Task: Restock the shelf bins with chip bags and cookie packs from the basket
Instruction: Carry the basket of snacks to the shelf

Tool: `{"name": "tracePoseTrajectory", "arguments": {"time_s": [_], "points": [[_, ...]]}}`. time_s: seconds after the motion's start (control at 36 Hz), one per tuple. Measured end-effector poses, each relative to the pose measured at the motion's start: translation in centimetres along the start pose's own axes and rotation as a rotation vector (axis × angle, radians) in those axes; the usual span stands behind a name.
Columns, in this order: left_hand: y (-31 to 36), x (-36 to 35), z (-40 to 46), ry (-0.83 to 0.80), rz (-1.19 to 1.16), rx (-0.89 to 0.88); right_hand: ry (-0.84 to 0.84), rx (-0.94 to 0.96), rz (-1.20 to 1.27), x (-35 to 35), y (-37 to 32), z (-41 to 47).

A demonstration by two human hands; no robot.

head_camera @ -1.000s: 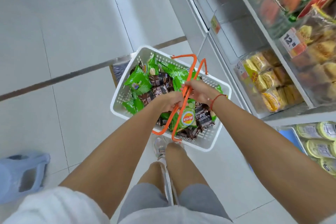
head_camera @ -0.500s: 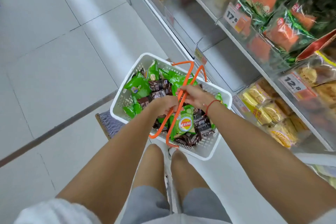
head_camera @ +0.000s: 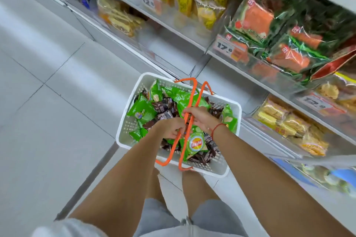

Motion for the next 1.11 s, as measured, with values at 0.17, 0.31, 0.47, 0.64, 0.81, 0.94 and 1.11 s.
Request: {"name": "tracePoseTrajectory", "arguments": {"time_s": [0.17, 0.31, 0.47, 0.64, 0.81, 0.94, 1.11], "points": [[1.3, 4.7, 0.6, -0.151, 0.126, 0.073, 0.218, -0.045, 0.175, -2.5, -0.5, 2.4], [1.7, 10.0, -0.4, -0.289, 0.119, 0.134, 0.349, -0.022, 0.422, -4.2, -0.9, 2.2], [1.2, 15.6, -1.3, -0.329, 0.136, 0.136, 0.437, -0.052, 0.476, -4.0, 1.4, 1.3], [1.6, 18.8, -1.7, -0.283, 0.113, 0.119, 0.47, -0.1, 0.5, -5.3, 2.0, 2.1], [0.4, 21.6, 0.7, -0.154, 0.079, 0.13, 0.491, -0.103, 0.491, -5.5, 3.7, 4.2], [-1.1, 21.7, 4.2, -0.07, 0.101, 0.164, 0.512, -0.078, 0.469, -4.9, 6.5, 7.6], [-3.5, 23.0, 10.6, 0.033, 0.097, 0.154, 0.491, -0.117, 0.445, -3.6, 9.8, 13.7]]}}
Point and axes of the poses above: each hand's wrist, its own z-axis towards the middle knuckle, its own x-axis out of the back of the hand, y = z × x, the point moved 2 cm from there along z, towards the middle knuckle, and after that the axes turned 7 degrees about -y, right-handed, at the moved point
